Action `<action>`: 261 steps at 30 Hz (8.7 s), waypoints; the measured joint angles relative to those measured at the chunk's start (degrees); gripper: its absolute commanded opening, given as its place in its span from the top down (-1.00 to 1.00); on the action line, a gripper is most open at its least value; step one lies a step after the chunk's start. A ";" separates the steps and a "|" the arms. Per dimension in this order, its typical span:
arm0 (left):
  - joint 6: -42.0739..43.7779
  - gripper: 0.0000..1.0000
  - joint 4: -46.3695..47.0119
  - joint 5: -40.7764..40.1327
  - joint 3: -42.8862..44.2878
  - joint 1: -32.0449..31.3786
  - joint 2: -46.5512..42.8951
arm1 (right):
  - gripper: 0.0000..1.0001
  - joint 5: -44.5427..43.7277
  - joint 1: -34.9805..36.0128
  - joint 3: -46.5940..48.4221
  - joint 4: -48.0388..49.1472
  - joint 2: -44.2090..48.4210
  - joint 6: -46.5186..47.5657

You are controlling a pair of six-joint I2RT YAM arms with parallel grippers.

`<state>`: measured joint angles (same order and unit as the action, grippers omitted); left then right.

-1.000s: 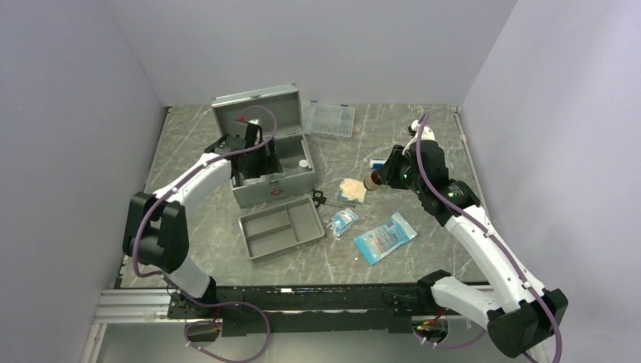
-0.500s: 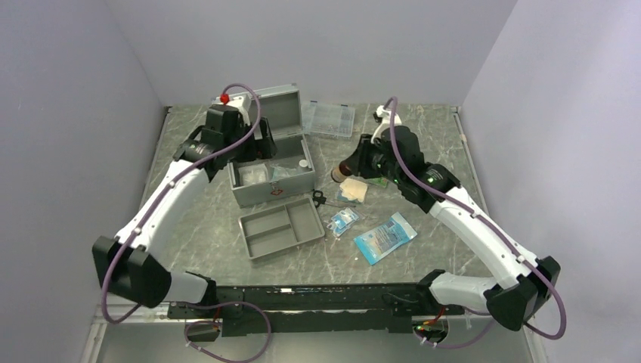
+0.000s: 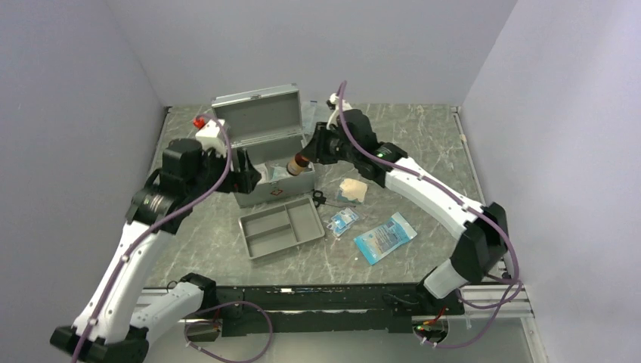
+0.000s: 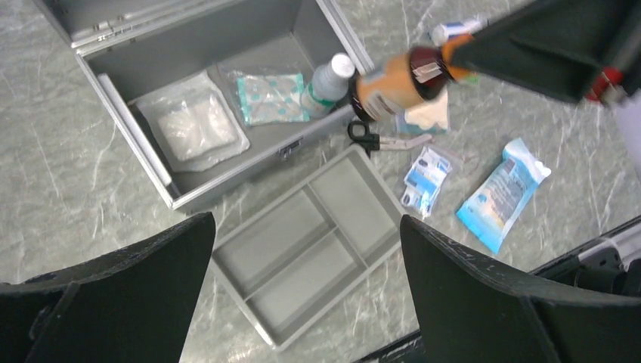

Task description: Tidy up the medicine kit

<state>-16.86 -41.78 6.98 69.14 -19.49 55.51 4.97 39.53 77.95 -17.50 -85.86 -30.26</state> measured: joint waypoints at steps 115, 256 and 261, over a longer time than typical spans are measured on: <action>2.38 -0.99 0.79 2.25 -25.20 0.00 -31.80 | -0.28 -16.50 6.14 25.40 -12.83 -30.95 0.48; 2.38 -0.98 0.81 2.21 -25.20 0.02 -29.42 | 0.62 -12.59 2.51 -28.24 -1.70 -5.33 0.04; 2.38 -0.98 0.81 2.21 -25.20 0.02 -29.42 | 0.95 -13.25 2.58 -28.24 -1.25 -5.73 0.00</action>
<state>-14.48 -40.97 9.19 43.94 -19.46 26.09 -8.27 42.11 49.71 -18.74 -91.59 -30.26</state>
